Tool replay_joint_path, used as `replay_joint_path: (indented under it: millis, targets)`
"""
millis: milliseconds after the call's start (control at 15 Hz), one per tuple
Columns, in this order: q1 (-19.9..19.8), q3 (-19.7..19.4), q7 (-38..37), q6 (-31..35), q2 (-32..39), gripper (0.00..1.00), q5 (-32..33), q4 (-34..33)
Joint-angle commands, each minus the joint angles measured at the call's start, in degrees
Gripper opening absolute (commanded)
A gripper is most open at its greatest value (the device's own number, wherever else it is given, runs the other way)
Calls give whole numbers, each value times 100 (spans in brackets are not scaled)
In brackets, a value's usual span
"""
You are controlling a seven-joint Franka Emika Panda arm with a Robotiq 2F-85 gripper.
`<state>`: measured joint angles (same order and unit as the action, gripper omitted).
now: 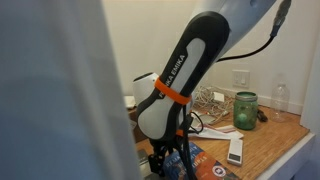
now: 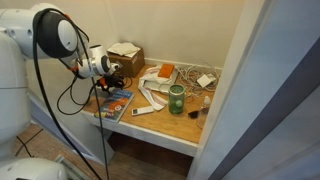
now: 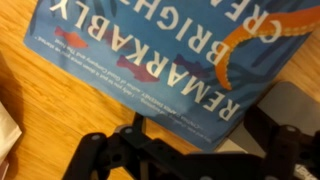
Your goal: Move the blue book towards the edge
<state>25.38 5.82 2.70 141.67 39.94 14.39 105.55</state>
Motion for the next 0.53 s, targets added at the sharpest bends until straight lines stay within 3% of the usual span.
replay_joint_path:
  millis: [0, 467]
  targets:
    - [-157, 163, 291, 12, -395, 100, 271, 556]
    - [-232, 68, 463, 152, -765, 100, 843, 1101]
